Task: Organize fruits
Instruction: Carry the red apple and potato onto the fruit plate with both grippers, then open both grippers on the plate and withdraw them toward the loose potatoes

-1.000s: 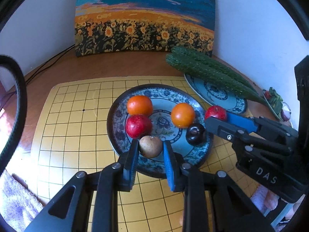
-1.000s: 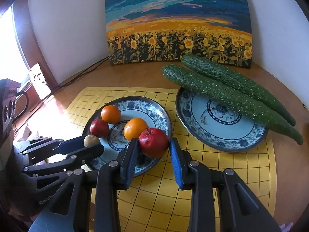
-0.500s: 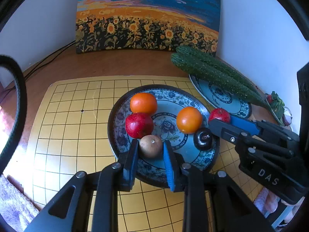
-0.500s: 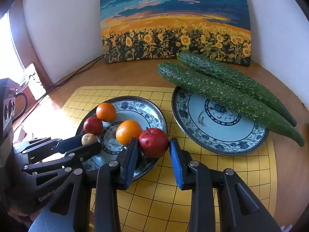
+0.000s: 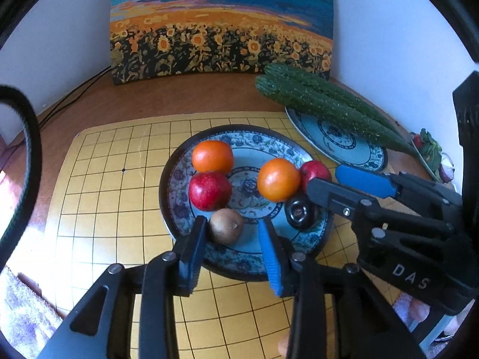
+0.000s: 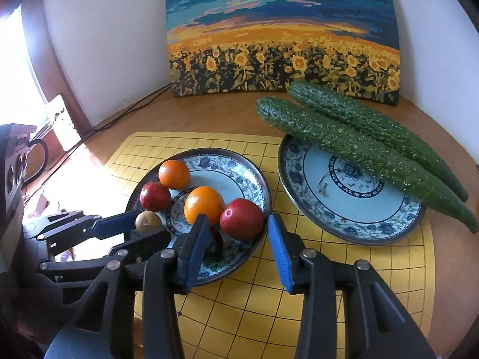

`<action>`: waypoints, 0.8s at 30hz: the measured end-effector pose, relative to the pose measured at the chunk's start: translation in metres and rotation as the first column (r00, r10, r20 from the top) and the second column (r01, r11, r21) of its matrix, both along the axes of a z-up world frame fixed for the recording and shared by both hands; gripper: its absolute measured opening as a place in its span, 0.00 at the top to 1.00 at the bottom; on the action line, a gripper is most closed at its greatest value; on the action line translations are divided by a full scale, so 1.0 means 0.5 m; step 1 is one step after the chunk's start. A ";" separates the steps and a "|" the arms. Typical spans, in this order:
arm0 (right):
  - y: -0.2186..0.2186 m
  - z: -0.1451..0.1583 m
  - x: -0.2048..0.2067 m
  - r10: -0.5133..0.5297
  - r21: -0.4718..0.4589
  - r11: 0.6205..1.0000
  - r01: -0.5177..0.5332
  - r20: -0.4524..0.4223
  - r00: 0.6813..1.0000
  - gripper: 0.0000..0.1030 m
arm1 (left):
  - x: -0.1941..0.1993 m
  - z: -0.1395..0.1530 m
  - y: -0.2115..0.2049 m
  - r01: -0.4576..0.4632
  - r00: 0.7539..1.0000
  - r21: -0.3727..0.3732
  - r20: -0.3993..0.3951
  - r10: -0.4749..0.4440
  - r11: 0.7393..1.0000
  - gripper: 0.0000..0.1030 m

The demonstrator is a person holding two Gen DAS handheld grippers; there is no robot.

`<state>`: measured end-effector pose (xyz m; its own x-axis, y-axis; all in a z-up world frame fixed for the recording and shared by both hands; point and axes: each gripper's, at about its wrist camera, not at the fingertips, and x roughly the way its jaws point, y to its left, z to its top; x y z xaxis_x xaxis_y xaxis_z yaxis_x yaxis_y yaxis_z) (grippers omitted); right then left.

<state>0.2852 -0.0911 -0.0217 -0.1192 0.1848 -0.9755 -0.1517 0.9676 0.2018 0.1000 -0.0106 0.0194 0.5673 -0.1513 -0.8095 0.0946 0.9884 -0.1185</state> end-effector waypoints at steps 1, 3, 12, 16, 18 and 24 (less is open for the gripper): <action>0.000 0.001 0.000 -0.001 0.002 1.000 0.001 0.001 1.000 0.56 | -0.002 0.002 0.000 0.001 1.000 -0.001 0.000 -0.001 1.000 0.63; -0.001 0.004 0.001 -0.006 0.008 1.000 0.006 0.009 1.000 0.52 | -0.006 0.006 0.000 0.002 1.000 -0.002 0.005 -0.002 1.000 0.61; -0.005 0.052 0.002 -0.041 0.019 0.999 0.040 0.054 0.998 0.48 | -0.036 0.037 0.018 -0.016 1.000 -0.018 0.024 0.017 1.000 0.57; -0.009 0.074 -0.010 -0.046 0.007 0.999 0.046 0.058 0.997 0.48 | -0.052 0.043 0.024 -0.018 1.000 -0.029 0.023 0.019 0.999 0.57; -0.010 0.083 -0.017 -0.046 0.008 0.999 0.046 0.058 0.997 0.48 | -0.061 0.044 0.027 -0.021 1.000 -0.034 0.020 0.021 0.999 0.57; -0.019 0.106 -0.044 -0.045 -0.019 0.999 0.046 0.051 0.998 0.48 | -0.091 0.044 0.028 -0.013 1.000 -0.047 0.000 0.013 0.999 0.56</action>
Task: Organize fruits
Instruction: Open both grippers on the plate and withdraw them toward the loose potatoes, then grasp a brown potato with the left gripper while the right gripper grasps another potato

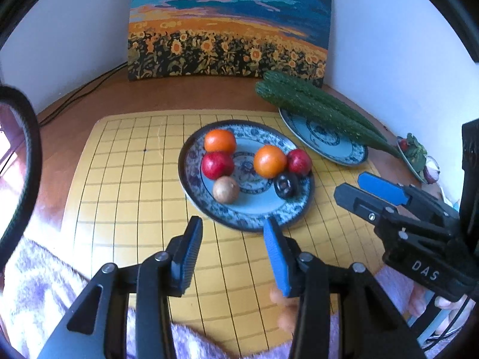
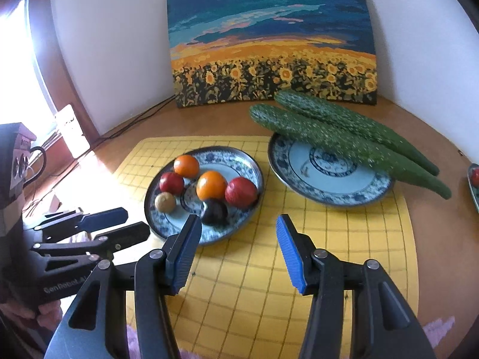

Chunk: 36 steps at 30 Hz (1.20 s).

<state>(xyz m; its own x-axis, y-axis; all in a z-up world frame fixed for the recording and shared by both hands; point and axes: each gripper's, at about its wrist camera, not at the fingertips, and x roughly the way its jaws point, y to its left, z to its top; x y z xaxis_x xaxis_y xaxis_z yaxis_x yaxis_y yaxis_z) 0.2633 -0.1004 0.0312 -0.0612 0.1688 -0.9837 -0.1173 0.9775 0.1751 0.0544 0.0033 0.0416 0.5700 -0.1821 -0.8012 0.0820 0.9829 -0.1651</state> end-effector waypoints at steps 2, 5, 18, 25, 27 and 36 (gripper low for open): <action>-0.002 0.007 -0.010 0.004 -0.016 1.000 -0.004 -0.004 1.000 0.48 | -0.009 0.001 -0.004 0.010 1.000 0.003 -0.004 -0.010 1.000 0.56; -0.006 0.018 -0.026 0.008 -0.033 0.999 -0.008 -0.004 1.000 0.48 | -0.026 0.002 -0.011 0.023 1.000 0.000 -0.008 -0.023 1.000 0.56; -0.017 0.040 -0.094 -0.001 -0.053 0.999 -0.001 -0.037 0.999 0.48 | -0.061 -0.019 -0.064 0.099 0.994 -0.008 -0.038 -0.099 0.995 0.56; -0.026 0.041 -0.106 -0.012 -0.060 0.998 0.009 -0.047 0.999 0.48 | -0.059 -0.037 -0.080 0.115 0.992 -0.001 -0.052 -0.115 0.993 0.57; -0.029 0.040 -0.110 -0.018 -0.060 0.998 0.015 -0.052 0.998 0.48 | -0.056 -0.041 -0.082 0.117 0.992 0.005 -0.055 -0.116 0.993 0.57; -0.025 0.038 -0.117 -0.016 -0.054 0.998 0.013 -0.061 0.998 0.48 | -0.059 -0.048 -0.078 0.123 0.991 0.001 -0.056 -0.122 0.992 0.72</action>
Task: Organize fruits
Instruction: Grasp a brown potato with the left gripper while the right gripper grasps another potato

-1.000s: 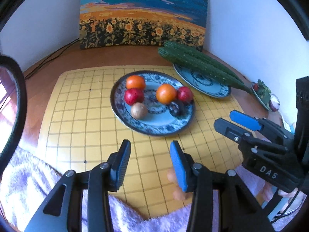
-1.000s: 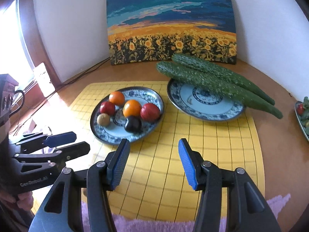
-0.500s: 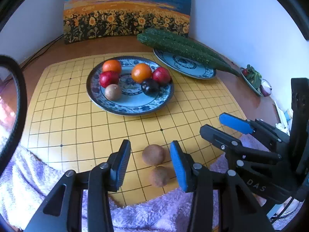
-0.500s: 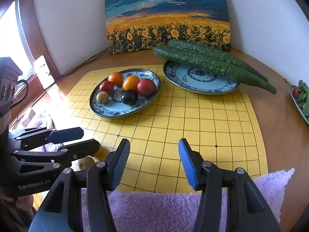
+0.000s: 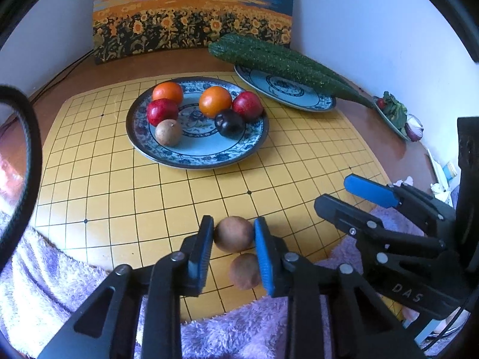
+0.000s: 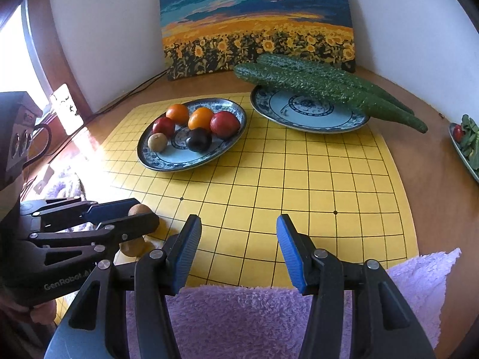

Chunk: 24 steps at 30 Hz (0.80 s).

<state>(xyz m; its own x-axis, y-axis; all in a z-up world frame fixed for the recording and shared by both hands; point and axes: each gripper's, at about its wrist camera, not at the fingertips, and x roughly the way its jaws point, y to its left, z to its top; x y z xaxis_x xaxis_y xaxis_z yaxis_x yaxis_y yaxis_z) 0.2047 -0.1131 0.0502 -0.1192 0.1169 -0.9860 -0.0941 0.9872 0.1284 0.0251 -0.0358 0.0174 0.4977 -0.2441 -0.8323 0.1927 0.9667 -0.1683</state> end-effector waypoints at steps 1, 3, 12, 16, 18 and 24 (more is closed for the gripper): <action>0.002 -0.001 0.000 0.000 0.001 1.000 0.000 -0.001 1.000 0.48 | 0.000 0.000 0.001 -0.001 1.000 0.000 0.002 0.001 1.000 0.72; 0.003 -0.002 -0.001 0.001 0.002 1.000 -0.001 -0.005 1.000 0.48 | -0.003 0.003 0.009 -0.007 1.000 -0.002 0.007 0.007 1.000 0.72; 0.025 0.016 -0.005 0.013 0.036 0.999 -0.013 -0.003 1.000 0.48 | -0.006 0.037 0.074 -0.105 0.993 0.008 0.052 0.105 0.994 0.72; 0.043 0.028 -0.014 0.021 0.067 0.998 -0.021 -0.006 1.000 0.48 | -0.008 0.043 0.100 -0.137 0.989 0.008 0.060 0.137 0.990 0.72; 0.054 0.031 -0.018 0.025 0.088 0.996 -0.024 -0.011 1.000 0.48 | -0.009 0.043 0.107 -0.147 0.988 0.009 0.057 0.146 0.989 0.72; 0.082 0.035 -0.029 0.056 0.111 0.992 -0.054 -0.015 0.998 0.48 | -0.017 0.036 0.113 -0.152 0.987 0.010 0.052 0.151 0.988 0.72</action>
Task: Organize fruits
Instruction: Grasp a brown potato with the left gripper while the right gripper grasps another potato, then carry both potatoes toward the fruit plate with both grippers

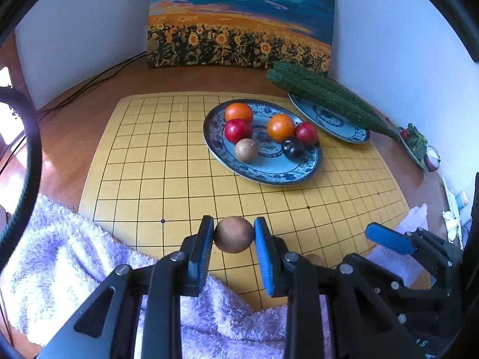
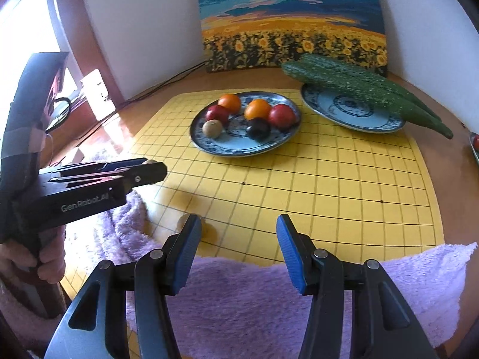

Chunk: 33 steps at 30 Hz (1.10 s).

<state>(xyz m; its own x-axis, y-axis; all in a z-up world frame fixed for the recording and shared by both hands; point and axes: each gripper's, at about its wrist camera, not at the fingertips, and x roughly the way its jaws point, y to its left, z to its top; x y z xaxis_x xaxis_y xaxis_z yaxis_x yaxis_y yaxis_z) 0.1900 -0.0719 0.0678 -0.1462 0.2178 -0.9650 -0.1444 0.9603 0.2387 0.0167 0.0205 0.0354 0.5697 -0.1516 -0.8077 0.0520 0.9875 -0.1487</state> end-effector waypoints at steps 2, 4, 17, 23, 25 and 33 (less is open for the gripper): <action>0.007 0.003 -0.002 0.009 0.003 1.000 -0.009 -0.001 1.000 0.48 | 0.000 -0.002 -0.001 0.000 1.000 0.002 -0.001 0.000 1.000 0.72; 0.015 0.004 -0.004 0.021 0.006 1.000 -0.021 -0.002 1.000 0.48 | -0.001 -0.004 -0.001 0.002 1.000 0.000 -0.002 -0.002 1.000 0.72; 0.069 -0.016 -0.024 0.102 0.061 0.993 -0.099 -0.037 0.994 0.56 | -0.006 -0.017 0.013 -0.030 0.999 0.005 -0.012 0.030 1.000 0.72; 0.075 -0.030 -0.031 0.123 0.075 0.990 -0.119 -0.050 0.991 0.75 | 0.000 -0.017 0.001 -0.022 1.000 0.017 -0.012 0.022 1.000 0.72; 0.072 -0.032 -0.029 0.118 0.083 0.990 -0.113 -0.049 0.992 0.76 | 0.001 -0.016 -0.002 -0.017 1.000 0.017 -0.009 0.017 1.000 0.72; 0.057 -0.032 -0.020 0.082 0.103 0.992 -0.078 -0.044 0.996 0.76 | 0.001 -0.006 -0.002 -0.017 1.000 0.021 0.001 0.017 1.000 0.72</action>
<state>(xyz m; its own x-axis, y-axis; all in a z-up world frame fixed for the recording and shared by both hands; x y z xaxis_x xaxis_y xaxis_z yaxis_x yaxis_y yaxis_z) 0.1800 -0.0435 0.0516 -0.2128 0.2994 -0.9301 -0.2058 0.9168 0.3422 0.0174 0.0195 0.0325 0.5726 -0.1245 -0.8103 0.0352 0.9912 -0.1274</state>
